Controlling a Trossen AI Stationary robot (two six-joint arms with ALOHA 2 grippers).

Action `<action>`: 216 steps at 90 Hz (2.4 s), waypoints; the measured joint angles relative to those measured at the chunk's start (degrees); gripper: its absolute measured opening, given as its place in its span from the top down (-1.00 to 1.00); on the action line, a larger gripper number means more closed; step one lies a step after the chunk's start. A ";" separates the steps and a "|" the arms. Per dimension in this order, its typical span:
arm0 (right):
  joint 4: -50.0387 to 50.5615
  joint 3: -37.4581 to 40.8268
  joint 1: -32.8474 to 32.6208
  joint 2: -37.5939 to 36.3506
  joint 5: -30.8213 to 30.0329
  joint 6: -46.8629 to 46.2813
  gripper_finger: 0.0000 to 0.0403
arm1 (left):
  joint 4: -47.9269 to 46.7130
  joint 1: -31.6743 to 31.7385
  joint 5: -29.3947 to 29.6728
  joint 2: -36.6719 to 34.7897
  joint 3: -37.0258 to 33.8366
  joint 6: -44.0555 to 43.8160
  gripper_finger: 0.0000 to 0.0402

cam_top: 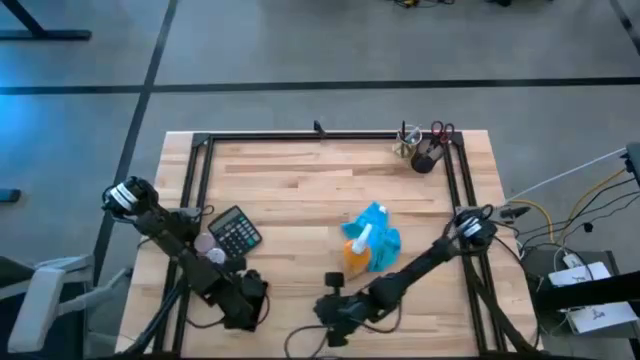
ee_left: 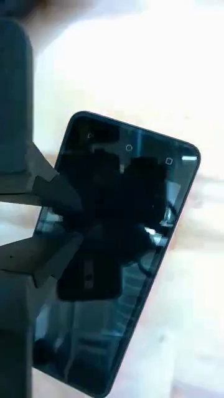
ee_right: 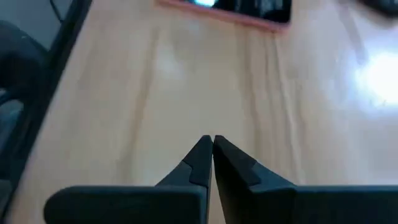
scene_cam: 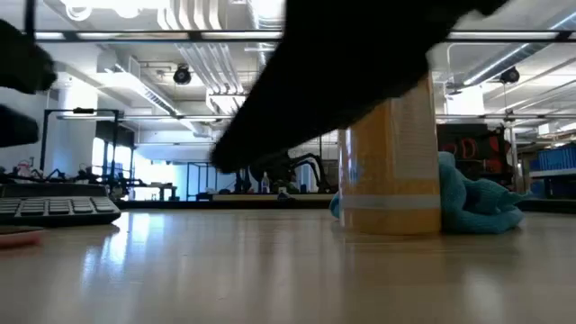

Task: Apply microfiber cloth
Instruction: Spray the pink cellphone using the yellow spray bottle

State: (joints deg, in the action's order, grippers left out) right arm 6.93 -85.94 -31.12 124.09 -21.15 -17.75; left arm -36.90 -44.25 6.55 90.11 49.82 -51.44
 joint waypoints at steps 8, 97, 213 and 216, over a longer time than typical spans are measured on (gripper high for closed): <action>0.05 -1.57 1.31 1.62 0.05 1.94 1.00 | -2.39 0.20 -0.05 -2.61 1.93 -0.18 0.71; -11.74 -4.10 8.56 8.60 0.42 28.54 0.05 | 20.71 -7.83 0.99 -5.53 -17.65 -9.21 0.71; -7.79 -5.06 8.01 8.59 4.77 44.63 0.03 | 18.25 -4.48 10.01 4.05 -5.32 8.13 0.89; -7.30 -5.06 8.01 8.57 4.57 44.63 0.03 | 16.65 -4.46 9.99 4.10 -4.46 7.60 0.89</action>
State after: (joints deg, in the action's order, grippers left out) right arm -0.37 -91.00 -23.11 132.66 -16.57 26.87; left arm -20.25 -48.71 16.54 94.21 45.36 -43.85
